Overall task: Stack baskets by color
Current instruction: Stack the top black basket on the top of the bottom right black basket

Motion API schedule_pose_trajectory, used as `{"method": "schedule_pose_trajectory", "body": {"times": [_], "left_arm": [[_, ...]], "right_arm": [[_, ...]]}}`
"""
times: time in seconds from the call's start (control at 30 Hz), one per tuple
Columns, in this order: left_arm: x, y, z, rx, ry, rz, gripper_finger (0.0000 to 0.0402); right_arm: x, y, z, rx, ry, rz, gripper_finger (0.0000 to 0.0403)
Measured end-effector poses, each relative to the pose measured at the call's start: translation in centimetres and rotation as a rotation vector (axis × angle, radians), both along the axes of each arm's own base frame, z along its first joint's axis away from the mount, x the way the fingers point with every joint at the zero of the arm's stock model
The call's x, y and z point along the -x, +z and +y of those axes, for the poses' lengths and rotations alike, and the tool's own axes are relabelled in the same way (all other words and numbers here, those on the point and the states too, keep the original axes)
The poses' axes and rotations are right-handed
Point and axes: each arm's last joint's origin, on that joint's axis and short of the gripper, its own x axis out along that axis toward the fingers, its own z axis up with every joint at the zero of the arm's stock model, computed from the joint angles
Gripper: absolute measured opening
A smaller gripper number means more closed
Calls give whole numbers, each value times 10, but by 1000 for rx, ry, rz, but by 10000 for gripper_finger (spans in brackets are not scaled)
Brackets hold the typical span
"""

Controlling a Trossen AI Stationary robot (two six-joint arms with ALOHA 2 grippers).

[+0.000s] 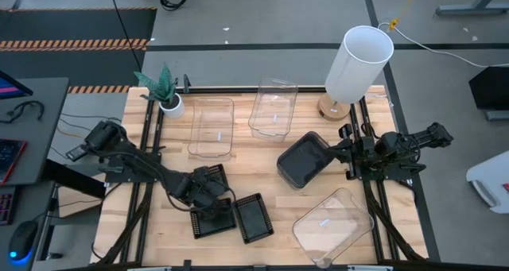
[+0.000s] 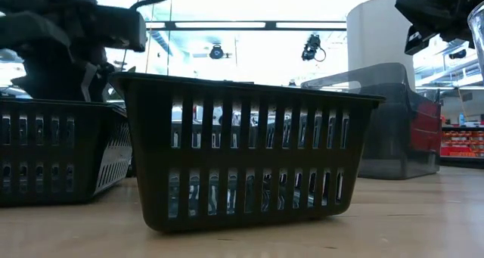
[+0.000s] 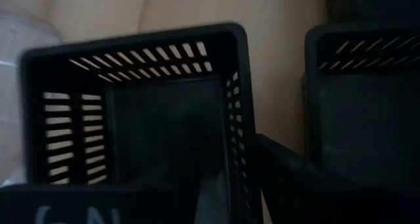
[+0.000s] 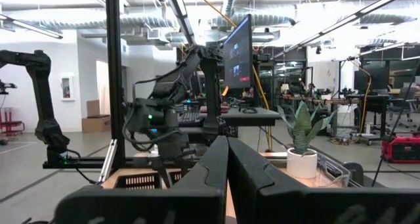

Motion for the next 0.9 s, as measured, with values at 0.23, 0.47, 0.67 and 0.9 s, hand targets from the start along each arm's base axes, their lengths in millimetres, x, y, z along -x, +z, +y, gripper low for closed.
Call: {"method": "schedule_pose_trajectory", "body": {"times": [0.23,0.47,0.67,0.9], "left_arm": [[-5,-13,4,27,7,72,102],[-7,-14,8,64,13,97,10],[-8,-10,6,86,0,118,7],[-14,31,-10,-25,-119,139,5]], "right_arm": [[0,0,0,0,0,0,16],[0,0,0,0,0,0,16],[0,0,0,0,0,0,16],[0,0,0,0,0,0,16]]}}
